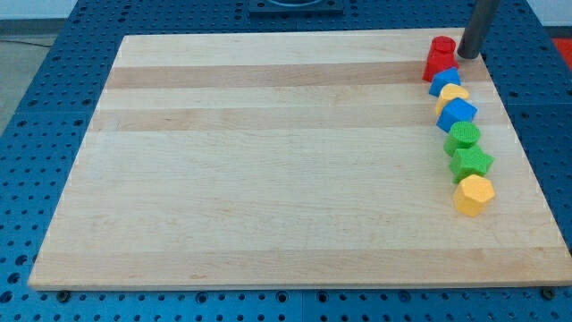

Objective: Push the red circle to the left of the board

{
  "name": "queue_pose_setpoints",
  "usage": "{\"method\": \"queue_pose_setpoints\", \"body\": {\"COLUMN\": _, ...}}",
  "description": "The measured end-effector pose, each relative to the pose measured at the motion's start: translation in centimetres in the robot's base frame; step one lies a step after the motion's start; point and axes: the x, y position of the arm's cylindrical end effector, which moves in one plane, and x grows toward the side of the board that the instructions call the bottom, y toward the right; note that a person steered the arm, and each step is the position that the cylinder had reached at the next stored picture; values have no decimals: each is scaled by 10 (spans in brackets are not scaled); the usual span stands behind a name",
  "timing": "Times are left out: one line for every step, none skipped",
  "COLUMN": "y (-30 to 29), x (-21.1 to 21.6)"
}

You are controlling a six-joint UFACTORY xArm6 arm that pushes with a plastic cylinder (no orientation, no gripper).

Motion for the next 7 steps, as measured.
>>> {"method": "queue_pose_setpoints", "body": {"y": -8, "x": 0}}
{"method": "queue_pose_setpoints", "body": {"y": -8, "x": 0}}
{"method": "queue_pose_setpoints", "body": {"y": -9, "x": 0}}
{"method": "queue_pose_setpoints", "body": {"y": -30, "x": 3}}
{"method": "queue_pose_setpoints", "body": {"y": -47, "x": 3}}
{"method": "queue_pose_setpoints", "body": {"y": -72, "x": 3}}
{"method": "queue_pose_setpoints", "body": {"y": -97, "x": 3}}
